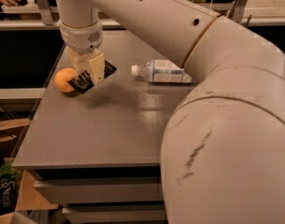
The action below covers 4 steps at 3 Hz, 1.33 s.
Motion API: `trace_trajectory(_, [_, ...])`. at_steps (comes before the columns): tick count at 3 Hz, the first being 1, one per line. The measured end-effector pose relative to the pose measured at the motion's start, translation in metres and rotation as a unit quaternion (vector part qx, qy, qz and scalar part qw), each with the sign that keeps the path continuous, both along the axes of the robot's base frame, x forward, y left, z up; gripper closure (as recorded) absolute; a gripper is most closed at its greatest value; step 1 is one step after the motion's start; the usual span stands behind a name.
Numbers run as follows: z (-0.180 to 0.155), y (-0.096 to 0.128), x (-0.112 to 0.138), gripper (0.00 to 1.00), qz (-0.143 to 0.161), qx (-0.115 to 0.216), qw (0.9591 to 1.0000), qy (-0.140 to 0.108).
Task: Move rxbar chocolate near orange
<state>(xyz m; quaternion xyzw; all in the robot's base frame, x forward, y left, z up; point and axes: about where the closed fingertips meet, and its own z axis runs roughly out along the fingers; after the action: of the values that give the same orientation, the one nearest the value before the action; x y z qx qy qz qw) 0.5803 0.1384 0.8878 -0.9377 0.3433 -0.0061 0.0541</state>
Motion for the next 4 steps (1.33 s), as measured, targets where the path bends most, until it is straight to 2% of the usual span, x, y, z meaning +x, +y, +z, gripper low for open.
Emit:
trace_trajectory(3, [-0.0050,-0.0019,-0.0007,0.12,0.006,-0.005,0.9999,0.012])
trace_trajectory(4, [-0.0008,-0.0048,0.0016,0.00,0.004,-0.003,0.9999,0.010])
